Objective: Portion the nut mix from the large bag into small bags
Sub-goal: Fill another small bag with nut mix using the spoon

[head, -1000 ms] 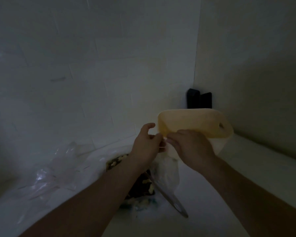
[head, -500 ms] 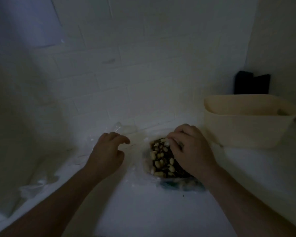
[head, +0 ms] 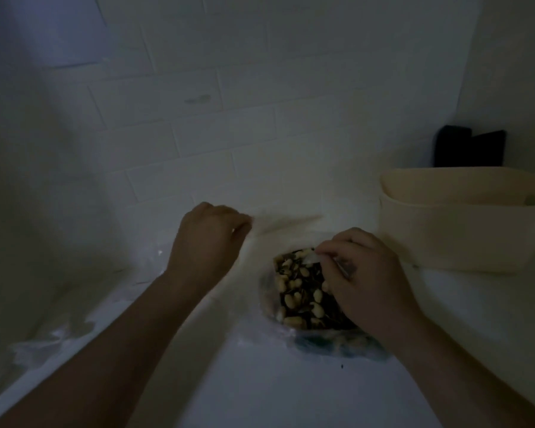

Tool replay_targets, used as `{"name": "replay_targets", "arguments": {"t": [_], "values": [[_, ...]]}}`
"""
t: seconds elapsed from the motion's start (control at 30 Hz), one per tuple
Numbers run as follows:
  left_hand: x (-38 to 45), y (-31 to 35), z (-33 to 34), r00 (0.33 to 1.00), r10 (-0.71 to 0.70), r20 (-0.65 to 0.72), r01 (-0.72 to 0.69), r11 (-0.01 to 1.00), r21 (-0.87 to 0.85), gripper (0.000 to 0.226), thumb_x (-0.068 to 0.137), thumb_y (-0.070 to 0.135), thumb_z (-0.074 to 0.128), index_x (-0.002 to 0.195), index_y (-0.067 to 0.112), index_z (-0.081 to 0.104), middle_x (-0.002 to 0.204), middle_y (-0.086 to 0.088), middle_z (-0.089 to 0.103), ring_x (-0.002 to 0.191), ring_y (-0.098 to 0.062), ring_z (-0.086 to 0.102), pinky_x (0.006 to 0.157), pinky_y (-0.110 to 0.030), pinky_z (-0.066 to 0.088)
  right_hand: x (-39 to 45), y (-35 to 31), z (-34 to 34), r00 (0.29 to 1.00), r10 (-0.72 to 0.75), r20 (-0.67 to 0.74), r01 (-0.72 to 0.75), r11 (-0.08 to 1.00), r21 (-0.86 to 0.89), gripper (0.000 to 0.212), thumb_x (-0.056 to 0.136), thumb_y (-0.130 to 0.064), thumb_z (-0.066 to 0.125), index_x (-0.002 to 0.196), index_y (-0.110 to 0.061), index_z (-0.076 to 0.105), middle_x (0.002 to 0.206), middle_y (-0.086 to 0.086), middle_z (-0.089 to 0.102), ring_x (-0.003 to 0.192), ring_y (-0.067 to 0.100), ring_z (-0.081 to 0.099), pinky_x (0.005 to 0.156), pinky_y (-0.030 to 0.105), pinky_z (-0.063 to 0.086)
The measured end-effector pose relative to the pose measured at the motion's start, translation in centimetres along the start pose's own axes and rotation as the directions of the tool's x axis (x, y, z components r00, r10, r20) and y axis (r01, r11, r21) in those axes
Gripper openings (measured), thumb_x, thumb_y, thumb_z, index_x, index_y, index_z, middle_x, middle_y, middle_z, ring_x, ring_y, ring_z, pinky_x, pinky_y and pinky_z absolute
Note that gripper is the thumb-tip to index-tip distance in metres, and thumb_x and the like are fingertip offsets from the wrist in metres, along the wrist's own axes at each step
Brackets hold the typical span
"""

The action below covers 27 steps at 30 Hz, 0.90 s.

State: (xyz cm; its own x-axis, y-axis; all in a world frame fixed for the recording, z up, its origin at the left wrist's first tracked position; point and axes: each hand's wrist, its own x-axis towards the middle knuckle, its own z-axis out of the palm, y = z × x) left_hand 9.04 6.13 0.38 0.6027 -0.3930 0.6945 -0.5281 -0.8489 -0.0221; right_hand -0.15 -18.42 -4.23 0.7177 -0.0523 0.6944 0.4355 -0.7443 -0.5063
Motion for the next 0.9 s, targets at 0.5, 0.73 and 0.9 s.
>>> {"name": "replay_targets", "arguments": {"t": [0.5,0.73,0.9], "values": [[-1.0,8.3,2.5,0.833,-0.184,0.522,0.535,0.028,-0.844,0.02,0.08,0.033,0.078,0.074,0.014,0.079,0.075,-0.022,0.07,0.069,-0.028,0.06,0.077,-0.047,0.051,0.6,-0.9,0.0,0.989,0.078,0.125,-0.105,0.968,0.227,0.019,0.085,-0.031,0.079,0.1,-0.041,0.072,0.1,-0.019,0.066,0.092,0.005,0.065,0.077,0.017,0.053],[-2.0,7.8,2.5,0.901,-0.182,0.394,0.427,0.209,-0.88,0.022,0.088,0.031,0.072,0.084,0.01,0.077,0.082,-0.015,0.076,0.078,-0.036,0.072,0.085,-0.055,0.059,0.5,-0.9,0.3,0.983,0.093,0.161,-0.119,0.98,0.16,0.014,0.094,-0.028,0.07,0.093,-0.041,0.076,0.082,-0.016,0.065,0.085,0.005,0.064,0.07,0.009,0.04],[-2.3,7.9,2.5,0.994,-0.11,-0.006,0.08,0.761,-0.643,0.017,0.094,0.029,0.068,0.078,0.027,0.063,0.08,0.013,0.057,0.081,-0.004,0.057,0.071,-0.022,0.044,0.8,-0.4,-0.9,0.972,0.216,0.088,-0.221,0.974,0.057,0.012,0.092,-0.027,0.072,0.091,-0.038,0.076,0.086,-0.02,0.07,0.083,-0.005,0.065,0.07,0.007,0.046]]}}
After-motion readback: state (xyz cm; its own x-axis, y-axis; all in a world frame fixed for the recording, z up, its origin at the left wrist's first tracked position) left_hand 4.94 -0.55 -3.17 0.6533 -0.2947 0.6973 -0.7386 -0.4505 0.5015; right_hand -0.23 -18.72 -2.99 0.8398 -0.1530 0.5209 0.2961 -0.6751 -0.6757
